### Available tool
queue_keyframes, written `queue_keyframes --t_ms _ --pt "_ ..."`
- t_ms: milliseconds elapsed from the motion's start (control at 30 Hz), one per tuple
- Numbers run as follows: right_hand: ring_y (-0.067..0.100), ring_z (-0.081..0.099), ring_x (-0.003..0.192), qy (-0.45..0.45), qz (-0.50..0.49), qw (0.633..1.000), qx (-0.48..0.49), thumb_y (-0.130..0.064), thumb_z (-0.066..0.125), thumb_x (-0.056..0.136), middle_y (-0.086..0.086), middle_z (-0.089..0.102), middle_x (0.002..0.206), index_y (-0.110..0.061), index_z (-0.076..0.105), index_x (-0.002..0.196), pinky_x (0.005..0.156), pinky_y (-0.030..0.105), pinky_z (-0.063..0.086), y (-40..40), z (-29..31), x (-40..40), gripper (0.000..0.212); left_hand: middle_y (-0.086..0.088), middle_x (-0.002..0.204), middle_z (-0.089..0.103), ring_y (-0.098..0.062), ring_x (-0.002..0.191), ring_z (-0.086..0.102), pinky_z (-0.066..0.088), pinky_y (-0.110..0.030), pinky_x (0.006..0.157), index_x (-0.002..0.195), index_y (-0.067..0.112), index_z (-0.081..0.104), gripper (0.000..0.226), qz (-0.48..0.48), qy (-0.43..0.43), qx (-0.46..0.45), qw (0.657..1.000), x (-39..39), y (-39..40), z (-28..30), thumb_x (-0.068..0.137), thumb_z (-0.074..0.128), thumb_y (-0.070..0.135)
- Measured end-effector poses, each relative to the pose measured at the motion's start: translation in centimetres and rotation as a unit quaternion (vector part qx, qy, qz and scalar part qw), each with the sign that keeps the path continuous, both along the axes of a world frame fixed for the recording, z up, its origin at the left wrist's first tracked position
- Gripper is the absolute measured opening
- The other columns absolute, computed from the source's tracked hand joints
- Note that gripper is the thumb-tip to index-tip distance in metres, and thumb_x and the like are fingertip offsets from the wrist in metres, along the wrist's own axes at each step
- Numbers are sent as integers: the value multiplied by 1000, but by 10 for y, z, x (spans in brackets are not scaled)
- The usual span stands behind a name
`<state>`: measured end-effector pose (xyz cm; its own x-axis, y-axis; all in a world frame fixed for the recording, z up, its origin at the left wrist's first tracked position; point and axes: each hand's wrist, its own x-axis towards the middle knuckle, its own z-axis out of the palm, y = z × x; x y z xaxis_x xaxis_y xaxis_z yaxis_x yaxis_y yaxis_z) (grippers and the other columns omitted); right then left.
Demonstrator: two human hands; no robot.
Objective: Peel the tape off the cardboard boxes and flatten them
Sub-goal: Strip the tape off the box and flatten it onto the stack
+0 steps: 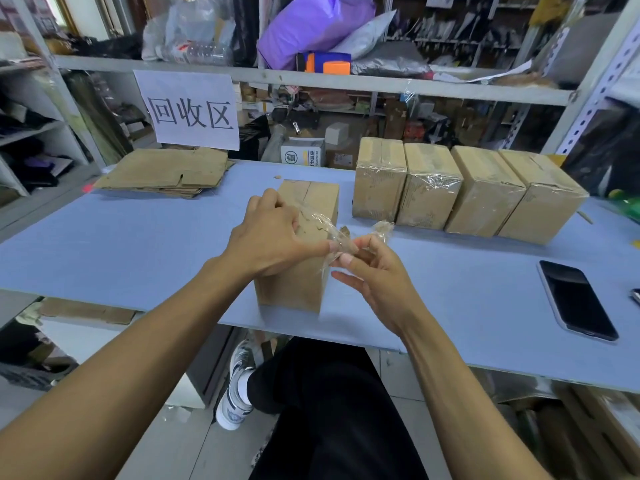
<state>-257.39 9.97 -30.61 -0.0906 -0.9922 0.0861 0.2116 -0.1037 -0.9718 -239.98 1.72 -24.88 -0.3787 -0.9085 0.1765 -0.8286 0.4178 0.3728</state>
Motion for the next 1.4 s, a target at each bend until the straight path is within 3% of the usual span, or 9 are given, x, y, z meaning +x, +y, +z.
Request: queue_keyframes --t_ms 200,400,567,733,867,1100,1200,1300,1400 --pt "14 69 89 51 -117 992 -16 1 76 84 1 70 87 -7 54 97 81 26 55 0 -8 32 27 4 110 38 -17 113 32 38 -38 76 89 18 53 69 18 -38 -9 999 -9 7 6 68 61 83" --pt "13 70 87 42 -50 998 -24 7 65 91 1 74 86 4 60 105 87 27 54 -4 -9 18 15 5 113 39 -17 113 32 43 -41 80 74 26 47 67 1 -42 39 998 -5 5 12 54 57 89" --pt "22 70 86 -37 72 997 0 9 54 93 11 71 87 0 60 93 92 37 57 -9 -4 -1 11 5 107 40 -18 109 34 45 -43 82 66 28 40 56 -34 -45 53 997 3 4 18 56 58 81" --pt "26 65 72 -151 36 987 41 10 42 95 14 64 88 -9 55 85 68 32 57 -16 11 -23 25 10 100 42 -13 102 37 35 -33 65 68 20 46 56 -63 -53 37 996 15 1 20 55 62 72" --pt "16 58 60 -49 -9 999 0 7 44 99 4 60 75 -11 58 92 67 29 52 -13 27 -24 24 13 101 40 -11 100 37 40 -34 68 79 27 45 49 -84 -64 37 994 28 6 21 55 64 66" --pt "10 54 59 146 -52 984 -84 -2 64 95 4 59 82 -3 65 102 63 20 46 -18 47 2 8 14 114 40 -13 118 41 44 -36 92 111 43 48 53 -96 -14 123 988 53 4 28 69 77 57" --pt "5 51 52 192 -69 976 -76 -7 71 92 -12 60 65 -12 66 93 58 16 42 -26 53 17 7 15 109 41 -11 112 44 46 -39 92 108 41 50 59 -57 30 70 996 40 13 15 61 74 66" --pt "12 55 63 276 -132 947 -95 -25 74 88 -8 63 76 -33 64 75 65 27 43 -38 53 29 18 16 107 42 -11 106 47 49 -44 90 103 41 49 54 -60 44 42 996 39 18 9 56 66 61" --pt "6 53 61 319 -138 931 -107 -25 68 94 -10 58 61 -25 62 66 62 26 40 -42 56 35 29 18 106 46 -6 100 52 49 -40 89 102 42 54 49 -87 34 59 994 56 16 17 58 67 58"
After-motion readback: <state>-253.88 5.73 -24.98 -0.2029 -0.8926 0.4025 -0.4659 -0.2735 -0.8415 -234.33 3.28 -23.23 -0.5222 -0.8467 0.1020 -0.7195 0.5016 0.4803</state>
